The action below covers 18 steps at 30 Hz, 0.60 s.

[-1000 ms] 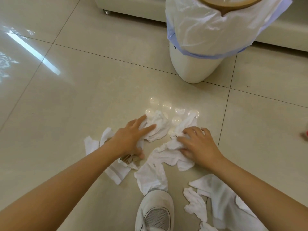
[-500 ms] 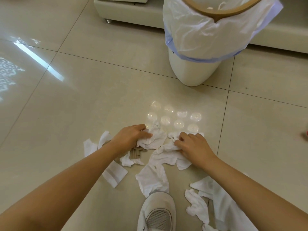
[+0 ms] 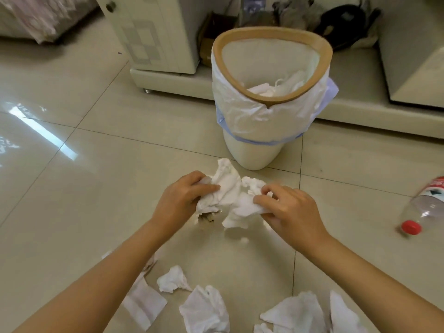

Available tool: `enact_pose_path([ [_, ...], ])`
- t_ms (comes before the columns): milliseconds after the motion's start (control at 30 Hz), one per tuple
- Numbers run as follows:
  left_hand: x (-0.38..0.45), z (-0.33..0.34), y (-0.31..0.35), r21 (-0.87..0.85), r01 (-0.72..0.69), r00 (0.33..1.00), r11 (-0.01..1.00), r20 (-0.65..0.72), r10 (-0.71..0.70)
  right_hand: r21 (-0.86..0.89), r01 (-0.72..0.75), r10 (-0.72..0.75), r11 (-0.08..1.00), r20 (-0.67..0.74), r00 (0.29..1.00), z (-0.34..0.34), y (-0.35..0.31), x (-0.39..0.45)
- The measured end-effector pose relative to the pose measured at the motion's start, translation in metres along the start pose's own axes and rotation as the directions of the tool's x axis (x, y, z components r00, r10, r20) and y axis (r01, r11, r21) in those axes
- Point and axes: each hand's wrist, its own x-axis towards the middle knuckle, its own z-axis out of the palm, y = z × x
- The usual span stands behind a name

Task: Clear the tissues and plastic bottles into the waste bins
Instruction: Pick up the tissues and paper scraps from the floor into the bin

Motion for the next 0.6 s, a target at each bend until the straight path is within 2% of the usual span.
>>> enact_pose_path([
  [200,0.09,-0.051,0.017,-0.017,-0.087,0.955,0.996,-0.285,0.079,-0.051,-0.074,0.057,0.996,-0.283,0.957,-0.074,0.028,0.061],
  [333,0.157,-0.083,0.027,0.069,-0.153,0.899,0.986,-0.405,0.168,-0.066,-0.085,0.047,0.994,-0.445,0.894,-0.112,0.044,0.111],
  [433,0.207,-0.098,0.032,0.089,-0.188,0.851,0.978,-0.482,0.207,-0.098,-0.113,0.047,0.989,-0.512,0.858,-0.129,0.06,0.151],
  [500,0.235,-0.098,0.032,0.13,-0.176,0.851,0.976,-0.479,0.217,-0.11,-0.154,0.073,0.982,-0.532,0.844,-0.132,0.071,0.174],
  [600,0.265,-0.089,0.03,0.184,-0.112,0.902,0.977,-0.394,0.177,-0.139,-0.239,0.143,0.961,-0.49,0.86,-0.129,0.085,0.2],
])
